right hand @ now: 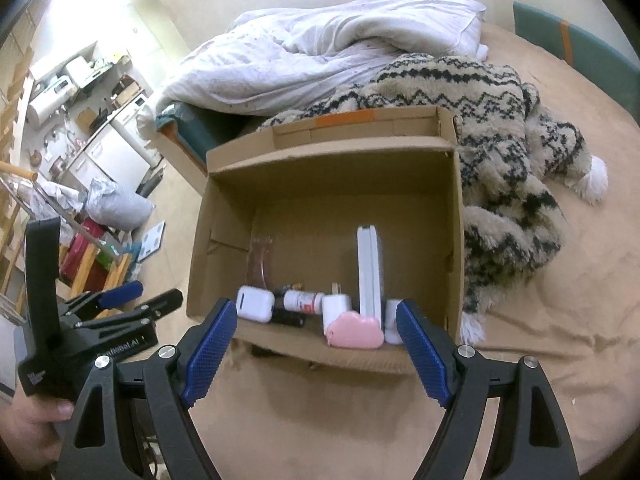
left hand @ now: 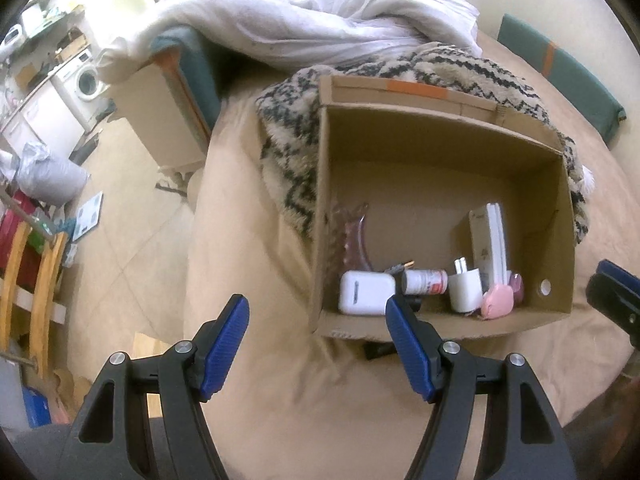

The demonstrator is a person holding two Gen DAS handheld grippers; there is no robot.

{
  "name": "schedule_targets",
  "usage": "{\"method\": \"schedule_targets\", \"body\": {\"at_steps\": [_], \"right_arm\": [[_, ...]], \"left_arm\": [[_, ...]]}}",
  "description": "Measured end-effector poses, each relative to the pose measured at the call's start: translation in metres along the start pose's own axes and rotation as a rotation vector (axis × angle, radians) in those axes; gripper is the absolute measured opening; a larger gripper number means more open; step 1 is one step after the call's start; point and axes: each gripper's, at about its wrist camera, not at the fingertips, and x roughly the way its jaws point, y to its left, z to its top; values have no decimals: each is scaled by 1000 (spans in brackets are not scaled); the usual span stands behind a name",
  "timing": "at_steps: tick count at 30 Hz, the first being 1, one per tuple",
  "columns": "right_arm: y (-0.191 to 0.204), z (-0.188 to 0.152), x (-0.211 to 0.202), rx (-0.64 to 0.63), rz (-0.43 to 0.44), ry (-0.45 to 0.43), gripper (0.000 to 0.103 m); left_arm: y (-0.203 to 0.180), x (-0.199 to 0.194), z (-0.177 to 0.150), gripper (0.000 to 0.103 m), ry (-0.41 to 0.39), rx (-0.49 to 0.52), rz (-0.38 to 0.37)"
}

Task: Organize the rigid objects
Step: 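Withdraw both grippers from the box toward the remaining items, then grasp the second AA battery with the right gripper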

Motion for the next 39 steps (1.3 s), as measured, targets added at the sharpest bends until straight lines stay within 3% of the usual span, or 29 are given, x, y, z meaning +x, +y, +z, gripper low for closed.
{"method": "schedule_targets", "body": {"at_steps": [7, 11, 16, 20, 26, 31, 39], "right_arm": [[-2, -26, 10, 42, -2, 57, 87], [-2, -42, 19, 68, -17, 86, 87], [-10, -67, 56, 95, -170, 194, 87], [-11, -84, 94, 134, -169, 271, 87], [15, -77, 134, -80, -195, 246, 86], [25, -66, 157, -208, -146, 269, 65], [22, -64, 171, -317, -111, 301, 64]], "left_arm": [[26, 10, -5, 68, 32, -126, 8], [31, 8, -3, 68, 18, -144, 58], [38, 3, -3, 68, 21, -194, 30], [40, -2, -1, 68, 16, -206, 12], [47, -2, 1, 68, 30, -239, -18], [50, -3, 0, 68, 35, -250, -36], [40, -9, 4, 68, 18, -229, -64]]}}
